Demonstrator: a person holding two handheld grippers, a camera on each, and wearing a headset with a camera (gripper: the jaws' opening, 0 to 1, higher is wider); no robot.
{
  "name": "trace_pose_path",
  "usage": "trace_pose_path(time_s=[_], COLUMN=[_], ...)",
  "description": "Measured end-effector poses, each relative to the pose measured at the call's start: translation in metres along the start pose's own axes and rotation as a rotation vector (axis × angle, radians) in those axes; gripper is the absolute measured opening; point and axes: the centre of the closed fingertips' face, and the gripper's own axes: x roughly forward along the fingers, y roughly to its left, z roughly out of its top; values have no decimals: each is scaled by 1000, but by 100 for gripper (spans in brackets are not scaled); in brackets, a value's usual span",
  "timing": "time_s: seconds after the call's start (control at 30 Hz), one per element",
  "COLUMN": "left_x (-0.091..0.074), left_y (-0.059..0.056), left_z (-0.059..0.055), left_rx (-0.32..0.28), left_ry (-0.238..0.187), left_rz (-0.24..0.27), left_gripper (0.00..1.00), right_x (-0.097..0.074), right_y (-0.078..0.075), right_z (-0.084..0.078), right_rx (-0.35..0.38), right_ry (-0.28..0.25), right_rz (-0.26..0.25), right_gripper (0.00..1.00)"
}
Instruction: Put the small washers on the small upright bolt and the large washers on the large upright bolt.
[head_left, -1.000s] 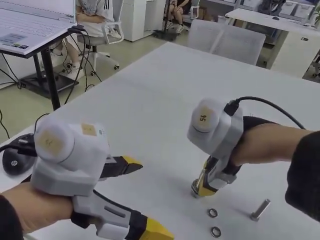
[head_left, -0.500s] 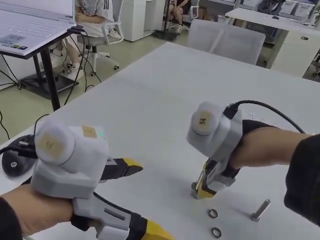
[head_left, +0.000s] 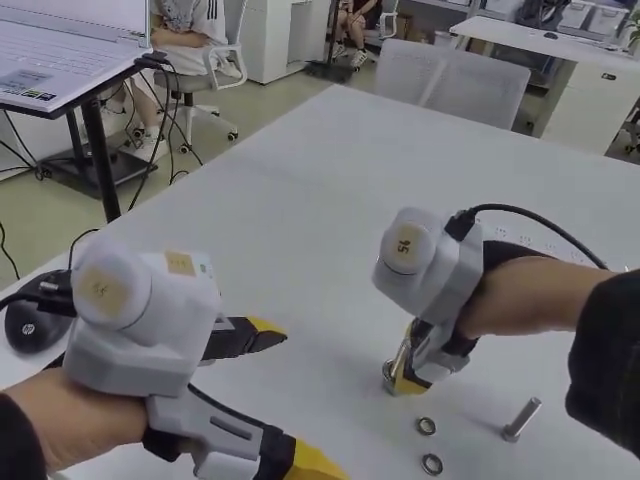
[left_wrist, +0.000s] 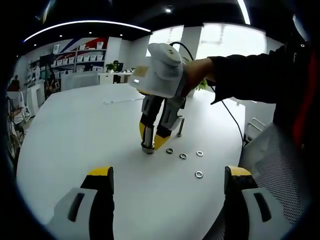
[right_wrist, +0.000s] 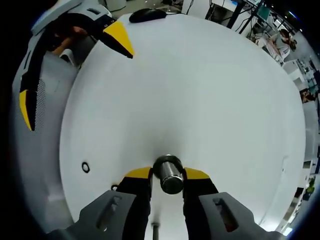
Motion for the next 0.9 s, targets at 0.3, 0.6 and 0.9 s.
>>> trace_pose_path(time_s=[0.3, 0.6, 0.9], left_x=[-1, 0, 0], left_y=[0, 0, -1], left_z=[0, 0, 0], left_rx=[-2, -4, -2], left_ry=[1, 0, 1], left_rz=[2, 3, 3], left_gripper=[91, 91, 92], right_x=[9, 10, 11], right_y=[-2, -2, -3], right_z=[0, 0, -1], right_rx=[-16, -17, -15], right_ry=[9, 11, 13], right_rz=[-9, -1, 1], right_gripper=[25, 25, 25])
